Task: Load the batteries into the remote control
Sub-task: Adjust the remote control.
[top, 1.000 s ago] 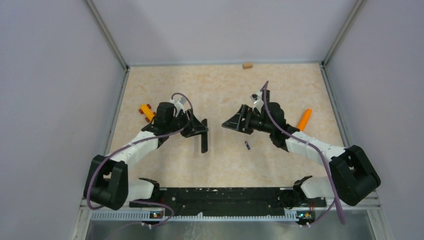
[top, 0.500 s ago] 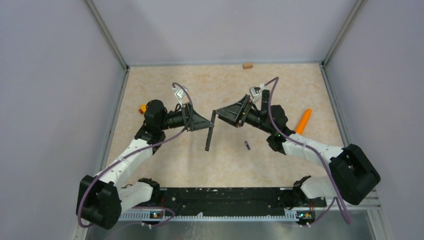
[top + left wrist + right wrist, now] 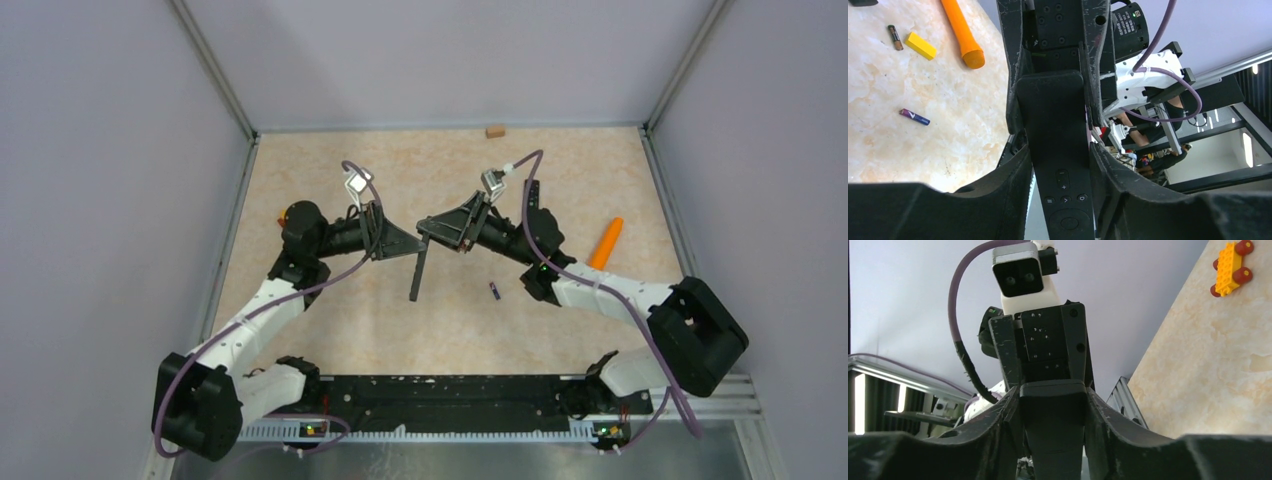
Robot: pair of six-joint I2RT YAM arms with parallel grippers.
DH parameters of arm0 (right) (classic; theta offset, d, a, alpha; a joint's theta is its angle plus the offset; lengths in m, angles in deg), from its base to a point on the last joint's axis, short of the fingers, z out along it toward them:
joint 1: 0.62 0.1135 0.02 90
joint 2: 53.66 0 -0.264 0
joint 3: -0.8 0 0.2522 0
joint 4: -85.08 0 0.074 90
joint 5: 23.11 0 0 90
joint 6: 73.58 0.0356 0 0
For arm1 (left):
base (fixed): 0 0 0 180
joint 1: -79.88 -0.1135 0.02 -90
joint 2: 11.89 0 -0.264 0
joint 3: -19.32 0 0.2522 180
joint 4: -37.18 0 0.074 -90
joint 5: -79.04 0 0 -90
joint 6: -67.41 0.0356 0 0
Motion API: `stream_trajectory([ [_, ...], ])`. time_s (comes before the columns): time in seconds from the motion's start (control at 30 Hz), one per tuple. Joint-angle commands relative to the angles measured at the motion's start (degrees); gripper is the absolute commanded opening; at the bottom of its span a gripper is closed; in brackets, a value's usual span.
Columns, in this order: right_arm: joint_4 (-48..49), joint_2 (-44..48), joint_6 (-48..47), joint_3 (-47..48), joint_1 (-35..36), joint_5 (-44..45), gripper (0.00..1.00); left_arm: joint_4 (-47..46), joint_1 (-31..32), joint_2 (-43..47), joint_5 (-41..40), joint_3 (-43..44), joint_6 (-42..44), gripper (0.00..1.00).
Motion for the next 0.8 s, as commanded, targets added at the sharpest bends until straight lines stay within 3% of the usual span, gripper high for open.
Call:
stream_trajectory([
  [0.0,2.4,0.7,0.7,1.7,0.5,4.4,0.37,-4.4,0.3,2.0,1.5,0.4,-0.5,0.51],
  [0.13,-6.9,3.1,0.9,2.1,0.5,9.9,0.24,0.8,0.2,3.5,-1.5,0.8,5.0,0.82],
  [0.23,-25.2,6.7,1.0,3.1,0.7,19.0,0.23,16.4,0.2,5.4,-9.0,3.2,16.0,0.93],
  [0.4,-36.3,10.7,6.2,0.9,1.1,31.0,0.23,24.9,0.6,6.8,-18.6,3.6,27.0,0.98],
  [0.57,-41.9,9.6,10.6,3.2,1.1,31.4,0.20,28.1,4.2,6.5,-27.2,3.3,34.6,0.96],
  [0.77,-40.9,6.8,17.0,2.6,1.1,29.3,0.16,26.1,8.6,8.3,-32.3,2.0,35.7,0.94],
])
